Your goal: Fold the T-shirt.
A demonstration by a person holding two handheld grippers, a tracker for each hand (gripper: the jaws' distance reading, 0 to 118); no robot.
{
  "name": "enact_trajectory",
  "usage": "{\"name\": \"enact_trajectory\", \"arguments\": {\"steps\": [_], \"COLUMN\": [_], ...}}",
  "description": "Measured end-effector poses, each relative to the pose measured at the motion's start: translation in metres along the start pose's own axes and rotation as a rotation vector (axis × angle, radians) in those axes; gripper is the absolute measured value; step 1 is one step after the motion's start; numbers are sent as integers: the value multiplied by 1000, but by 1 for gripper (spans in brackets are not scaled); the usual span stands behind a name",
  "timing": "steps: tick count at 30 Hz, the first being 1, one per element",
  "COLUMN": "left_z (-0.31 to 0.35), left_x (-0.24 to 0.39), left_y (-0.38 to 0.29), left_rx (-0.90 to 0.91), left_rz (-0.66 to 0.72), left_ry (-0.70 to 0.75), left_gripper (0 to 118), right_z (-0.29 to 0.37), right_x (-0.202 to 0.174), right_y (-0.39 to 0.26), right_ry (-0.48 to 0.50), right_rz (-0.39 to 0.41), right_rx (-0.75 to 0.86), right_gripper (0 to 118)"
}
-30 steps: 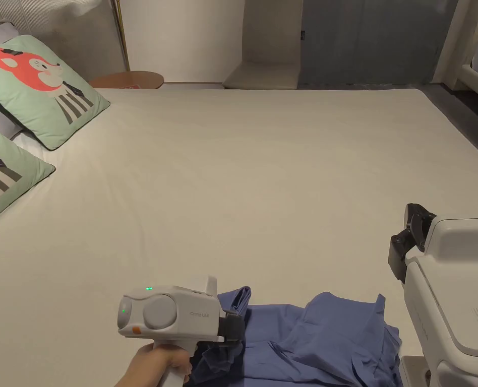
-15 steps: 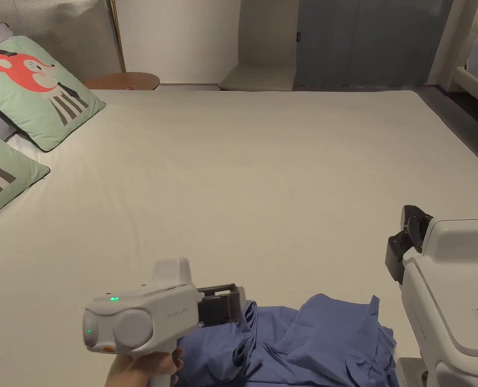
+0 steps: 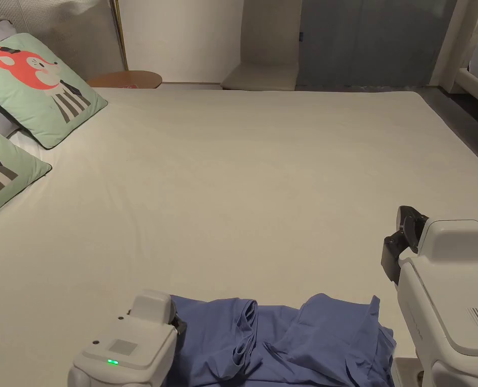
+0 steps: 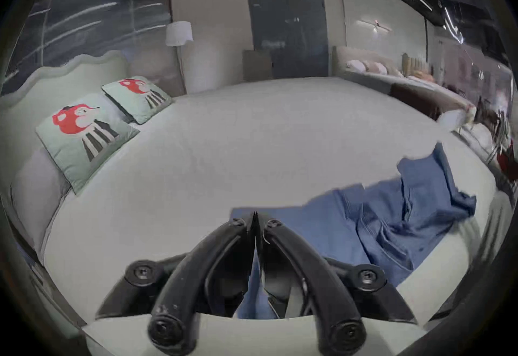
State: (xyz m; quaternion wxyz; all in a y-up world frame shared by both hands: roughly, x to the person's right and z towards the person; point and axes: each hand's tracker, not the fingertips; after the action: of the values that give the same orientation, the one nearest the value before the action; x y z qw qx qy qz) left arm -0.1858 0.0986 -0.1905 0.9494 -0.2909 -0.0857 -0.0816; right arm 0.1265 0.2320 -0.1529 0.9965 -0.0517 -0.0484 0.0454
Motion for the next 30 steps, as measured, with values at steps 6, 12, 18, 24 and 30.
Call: {"name": "enact_trajectory", "arguments": {"steps": [6,12,18,24,30], "left_z": [-16,-29,-38,-29,-3], "left_x": [39,83,107,105,37], "left_y": [-7,-13,-9,5,35], "left_rx": [-87,-121,-118,-109,-66], "left_rz": [9,-31,-14,69,271], "left_ry": [-88,-190,-222,-322,-472], "left_gripper": [0,0,0,0,0], "right_z": [3,5,9,9,8], "right_x": [7,17,26,29,22], "right_y": [0,-1,-2,-2,2], "right_ry": [-11,-36,-62,-76,-57], "right_rz": [2,7,22,16,19], "right_rx": [-2,-10,-13,-14,-9], "right_gripper": [1,1,1,1,1]}}
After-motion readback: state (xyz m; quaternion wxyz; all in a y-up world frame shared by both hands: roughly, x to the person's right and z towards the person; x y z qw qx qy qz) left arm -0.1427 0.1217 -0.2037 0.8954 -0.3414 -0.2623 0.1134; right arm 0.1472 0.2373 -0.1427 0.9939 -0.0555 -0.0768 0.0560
